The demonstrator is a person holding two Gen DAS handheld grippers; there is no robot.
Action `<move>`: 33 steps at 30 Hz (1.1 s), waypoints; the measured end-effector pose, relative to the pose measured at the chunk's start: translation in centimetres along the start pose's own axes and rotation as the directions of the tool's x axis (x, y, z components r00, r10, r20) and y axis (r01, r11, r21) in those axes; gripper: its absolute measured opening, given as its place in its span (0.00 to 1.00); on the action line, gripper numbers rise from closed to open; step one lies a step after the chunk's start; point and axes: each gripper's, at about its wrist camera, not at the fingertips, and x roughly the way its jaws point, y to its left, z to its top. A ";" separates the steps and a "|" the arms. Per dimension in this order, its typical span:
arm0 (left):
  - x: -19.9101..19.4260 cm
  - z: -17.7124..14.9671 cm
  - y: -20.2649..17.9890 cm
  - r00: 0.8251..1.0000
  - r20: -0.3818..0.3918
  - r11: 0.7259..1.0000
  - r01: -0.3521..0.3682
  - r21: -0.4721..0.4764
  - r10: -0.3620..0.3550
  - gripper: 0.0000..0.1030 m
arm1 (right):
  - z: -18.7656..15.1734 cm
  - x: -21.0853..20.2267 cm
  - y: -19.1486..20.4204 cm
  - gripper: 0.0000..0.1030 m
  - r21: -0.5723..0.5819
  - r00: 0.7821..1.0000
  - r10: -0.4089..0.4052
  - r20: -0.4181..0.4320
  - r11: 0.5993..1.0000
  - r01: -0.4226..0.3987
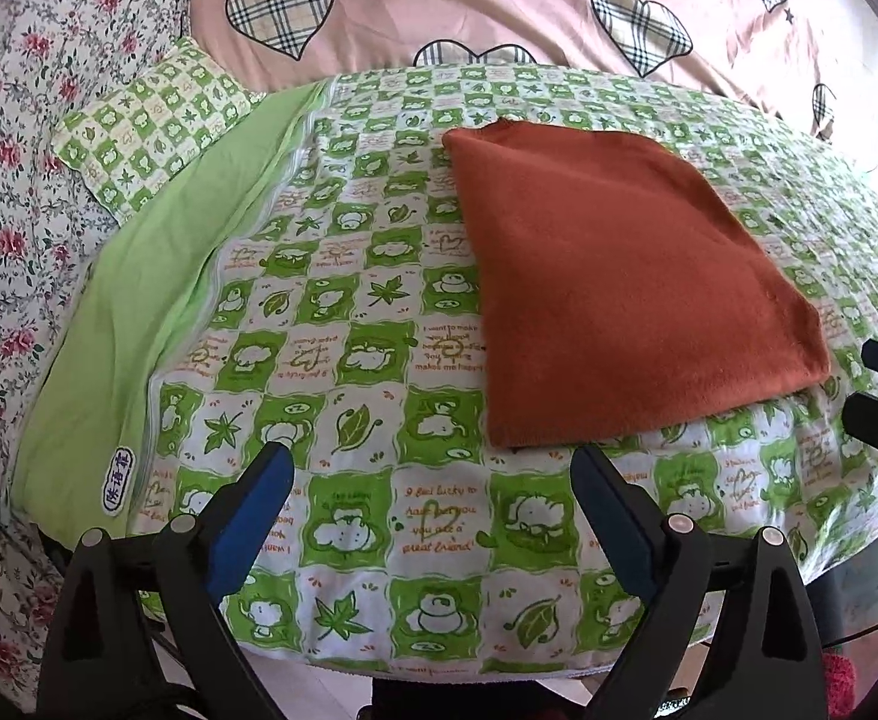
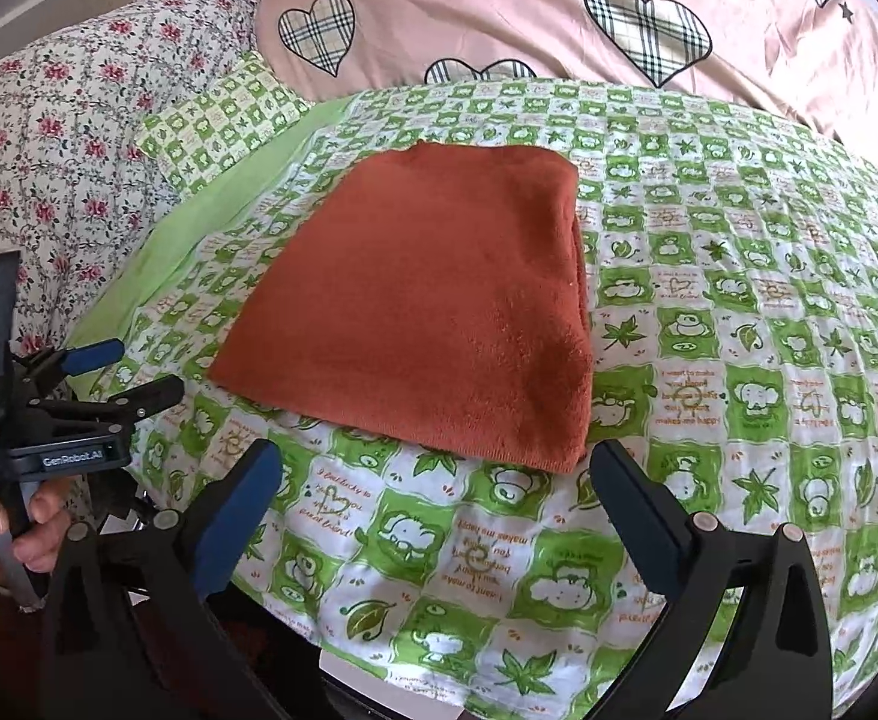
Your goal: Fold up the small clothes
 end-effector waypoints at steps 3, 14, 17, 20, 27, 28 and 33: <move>0.2 0.2 0.2 1.000 -0.001 1.000 0.006 -0.009 -0.006 0.92 | 0.2 0.5 -0.2 0.99 0.005 1.000 -0.004 -0.007 1.000 0.004; 0.7 2.0 -0.8 0.999 0.004 0.999 0.039 -0.008 -0.039 0.92 | 1.5 1.6 -1.2 0.99 0.037 1.000 -0.005 -0.013 0.999 0.006; 1.1 2.9 -1.0 0.999 0.009 0.999 0.052 -0.004 -0.052 0.93 | 2.0 1.8 -1.6 0.99 0.048 1.000 -0.006 -0.008 0.999 0.006; 1.6 3.6 -1.2 0.998 0.006 0.998 0.062 -0.005 -0.062 0.93 | 2.4 2.3 -2.1 0.99 0.064 1.000 -0.007 -0.012 0.998 0.008; 3.9 5.2 -0.9 0.998 -0.041 0.998 0.046 -0.034 -0.048 0.93 | 3.5 3.6 -3.6 0.99 0.115 1.000 -0.004 -0.029 0.993 0.007; 4.1 5.3 -0.9 0.998 -0.044 0.999 0.037 -0.032 -0.039 0.93 | 3.8 3.8 -3.8 0.99 0.121 1.000 0.003 -0.029 0.993 0.000; 4.6 6.4 -0.7 0.999 -0.048 0.999 0.008 -0.031 -0.009 0.93 | 4.9 4.4 -3.8 0.99 0.113 0.999 0.007 -0.032 0.994 -0.003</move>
